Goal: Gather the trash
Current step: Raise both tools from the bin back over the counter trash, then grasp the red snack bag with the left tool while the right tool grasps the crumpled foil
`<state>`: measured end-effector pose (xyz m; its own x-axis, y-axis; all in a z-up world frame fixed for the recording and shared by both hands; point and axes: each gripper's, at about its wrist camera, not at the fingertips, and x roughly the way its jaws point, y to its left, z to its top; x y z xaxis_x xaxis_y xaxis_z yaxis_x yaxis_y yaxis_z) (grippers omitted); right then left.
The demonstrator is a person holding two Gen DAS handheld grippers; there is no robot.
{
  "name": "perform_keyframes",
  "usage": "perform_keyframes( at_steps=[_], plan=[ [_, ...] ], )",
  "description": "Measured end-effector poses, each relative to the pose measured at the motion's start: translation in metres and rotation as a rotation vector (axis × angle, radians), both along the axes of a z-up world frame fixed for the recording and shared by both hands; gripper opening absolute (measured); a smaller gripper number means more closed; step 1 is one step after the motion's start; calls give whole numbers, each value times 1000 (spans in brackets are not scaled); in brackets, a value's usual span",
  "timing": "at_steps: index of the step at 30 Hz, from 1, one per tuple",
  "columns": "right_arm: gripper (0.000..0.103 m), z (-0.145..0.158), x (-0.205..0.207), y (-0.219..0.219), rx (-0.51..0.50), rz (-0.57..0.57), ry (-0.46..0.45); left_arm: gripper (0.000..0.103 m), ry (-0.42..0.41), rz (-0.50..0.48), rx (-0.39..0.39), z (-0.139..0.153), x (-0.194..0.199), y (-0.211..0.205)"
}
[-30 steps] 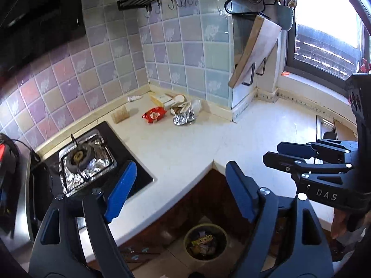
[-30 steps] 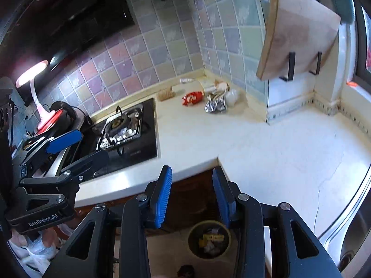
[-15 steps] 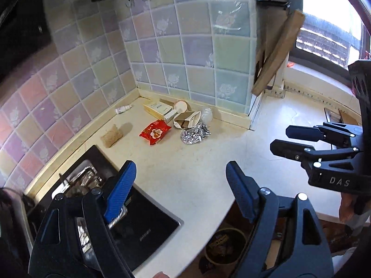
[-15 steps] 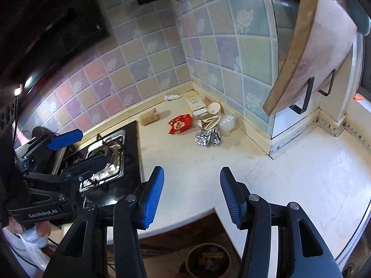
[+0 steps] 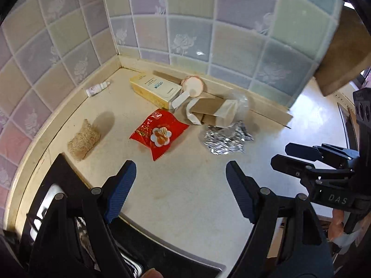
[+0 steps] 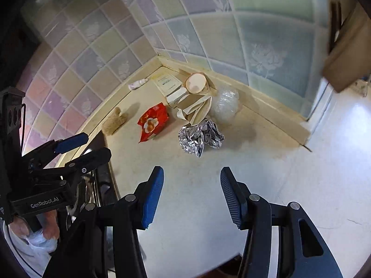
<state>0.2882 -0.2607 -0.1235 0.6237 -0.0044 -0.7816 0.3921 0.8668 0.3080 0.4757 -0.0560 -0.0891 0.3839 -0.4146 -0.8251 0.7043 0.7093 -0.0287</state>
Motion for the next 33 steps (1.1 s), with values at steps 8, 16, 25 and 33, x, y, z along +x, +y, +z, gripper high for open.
perform_keyframes(
  at_steps=[8, 16, 25, 33],
  plan=[
    [59, -51, 57, -22, 90, -98, 34, 78, 58, -26, 33, -40, 62, -20],
    [59, -81, 84, -39, 165, -165, 36, 78, 100, -56, 56, -70, 101, -36],
    [59, -97, 101, -46, 215, -178, 24, 78, 143, -76, 97, -95, 128, -51],
    [58, -98, 110, -42, 205, -146, 16, 75, 172, -66, 125, -118, 140, -64]
  ],
)
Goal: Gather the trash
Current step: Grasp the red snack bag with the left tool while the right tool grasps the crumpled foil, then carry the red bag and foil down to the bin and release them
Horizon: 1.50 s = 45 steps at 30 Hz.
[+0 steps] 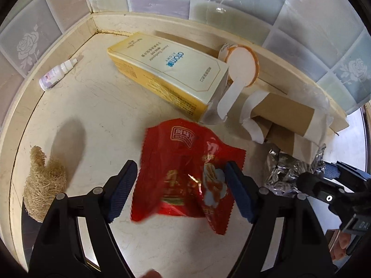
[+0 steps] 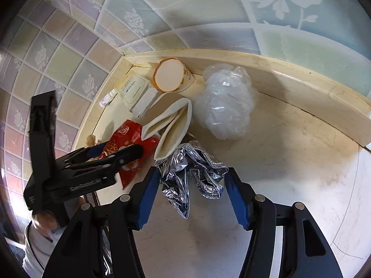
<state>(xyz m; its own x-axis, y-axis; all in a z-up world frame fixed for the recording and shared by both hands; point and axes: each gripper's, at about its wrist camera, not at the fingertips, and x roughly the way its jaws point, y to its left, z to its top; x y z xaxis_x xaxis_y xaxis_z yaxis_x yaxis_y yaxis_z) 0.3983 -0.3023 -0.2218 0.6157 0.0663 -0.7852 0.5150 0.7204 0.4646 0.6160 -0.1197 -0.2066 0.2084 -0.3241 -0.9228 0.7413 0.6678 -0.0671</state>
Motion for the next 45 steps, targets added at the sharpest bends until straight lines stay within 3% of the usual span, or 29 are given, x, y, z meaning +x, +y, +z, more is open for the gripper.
perform_keyframes(
  at_steps=[3, 6, 7, 10, 12, 19, 32, 45],
  plan=[
    [57, -1, 4, 3, -1, 8, -12, 70, 5, 16, -3, -3, 1, -1],
    [57, -2, 5, 7, 2, 18, -24, 41, -10, 21, -15, 0, -1, 0],
    [56, -3, 3, 8, 1, 20, -28, 27, -8, 20, -17, 0, -2, 1],
    [54, -3, 2, 14, -14, 30, -40, 17, 10, 22, -22, 2, -8, 4],
    [53, -2, -2, 15, -17, 38, -51, 6, 9, 20, -22, 6, -16, 7],
    [52, 10, -18, 29, -43, 56, -78, 5, 24, 30, -42, 25, -52, 22],
    [52, 62, -71, 58, -161, 106, -97, 5, -9, 21, -97, 79, -134, 58],
    [52, 133, -177, 106, -304, 224, -177, 5, -92, 99, -201, 140, -240, 93]
  ],
)
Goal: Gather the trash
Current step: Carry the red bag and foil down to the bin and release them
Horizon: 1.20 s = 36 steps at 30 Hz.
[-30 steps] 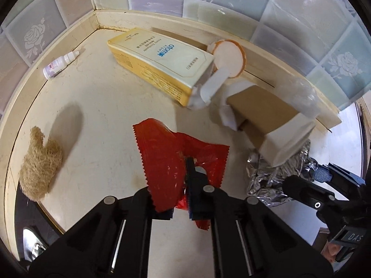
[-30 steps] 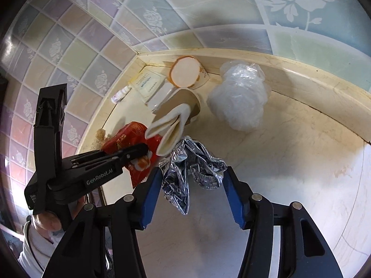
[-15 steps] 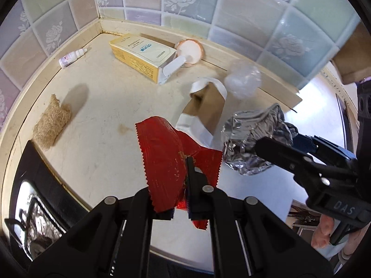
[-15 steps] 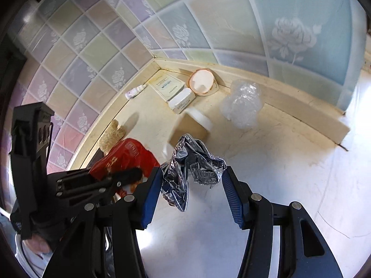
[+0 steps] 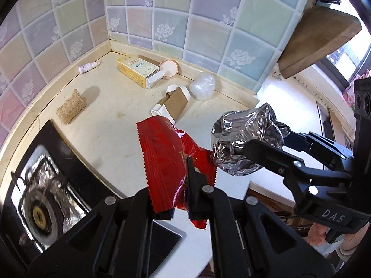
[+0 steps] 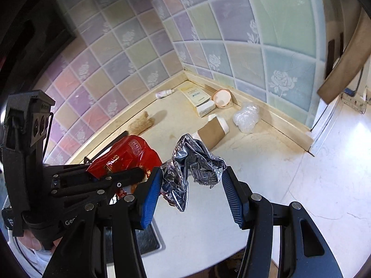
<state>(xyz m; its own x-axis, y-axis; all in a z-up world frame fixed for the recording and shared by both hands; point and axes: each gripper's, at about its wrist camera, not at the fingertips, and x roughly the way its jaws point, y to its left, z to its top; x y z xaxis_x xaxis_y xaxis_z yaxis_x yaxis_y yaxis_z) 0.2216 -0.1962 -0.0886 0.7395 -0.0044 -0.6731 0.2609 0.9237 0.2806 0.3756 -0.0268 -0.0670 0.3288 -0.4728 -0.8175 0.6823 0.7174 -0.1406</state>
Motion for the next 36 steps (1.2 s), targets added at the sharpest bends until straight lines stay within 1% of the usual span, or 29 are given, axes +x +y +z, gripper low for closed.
perform_keyframes(
  at_steps=[4, 8, 13, 18, 23, 27, 32, 36],
  plan=[
    [52, 14, -32, 14, -40, 56, -6, 5, -24, 58, -32, 11, -42, 11],
    [52, 23, -75, 21, -64, 115, -20, 5, -40, 122, -54, 13, -87, 18],
    [52, 27, -130, 24, -89, 163, -35, 5, -54, 178, -55, 9, -142, 17],
    [52, 24, -181, 20, -105, 195, -39, 5, -70, 233, -82, 6, -203, 15],
    [52, 13, -231, 20, -132, 242, -29, 5, -80, 275, -100, -4, -254, 11],
    [52, 0, -260, 22, -144, 273, -14, 5, -85, 294, -91, -19, -291, 9],
    [52, -27, -277, 19, -131, 290, 26, 5, -63, 296, -49, -43, -313, 8],
    [52, -61, -285, 19, -119, 293, 80, 5, -26, 304, -17, -72, -323, 8]
  ],
)
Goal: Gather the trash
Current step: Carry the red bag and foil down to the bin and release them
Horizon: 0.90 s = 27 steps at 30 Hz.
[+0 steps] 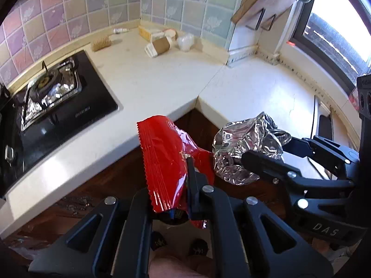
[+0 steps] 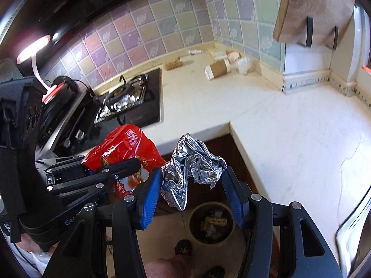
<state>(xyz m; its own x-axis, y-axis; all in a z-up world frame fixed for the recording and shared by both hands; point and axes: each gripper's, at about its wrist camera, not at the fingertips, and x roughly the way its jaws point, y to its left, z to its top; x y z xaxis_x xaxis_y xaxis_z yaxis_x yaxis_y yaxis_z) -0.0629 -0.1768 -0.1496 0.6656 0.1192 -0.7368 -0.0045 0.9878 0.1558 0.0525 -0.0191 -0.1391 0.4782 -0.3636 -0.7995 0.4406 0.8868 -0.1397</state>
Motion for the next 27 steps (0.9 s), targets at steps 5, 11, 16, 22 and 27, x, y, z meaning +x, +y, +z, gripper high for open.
perform_keyframes(
  at_steps=[5, 11, 16, 22, 27],
  plan=[
    [52, -53, -2, 3, -28, -1, 75, 5, 57, 3, 14, -49, 0, 3],
    [53, -145, 12, -1, -27, -15, 213, 5, 144, -4, 29, -130, 3, 3],
    [53, -231, 21, -11, -25, -47, 303, 5, 221, 16, 28, -207, 12, 3],
    [54, -337, 37, -25, -47, -94, 376, 5, 294, 24, 48, -317, 31, 2],
    [55, -418, 52, -35, -74, -113, 415, 5, 311, 8, 94, -391, 49, -4]
  ],
)
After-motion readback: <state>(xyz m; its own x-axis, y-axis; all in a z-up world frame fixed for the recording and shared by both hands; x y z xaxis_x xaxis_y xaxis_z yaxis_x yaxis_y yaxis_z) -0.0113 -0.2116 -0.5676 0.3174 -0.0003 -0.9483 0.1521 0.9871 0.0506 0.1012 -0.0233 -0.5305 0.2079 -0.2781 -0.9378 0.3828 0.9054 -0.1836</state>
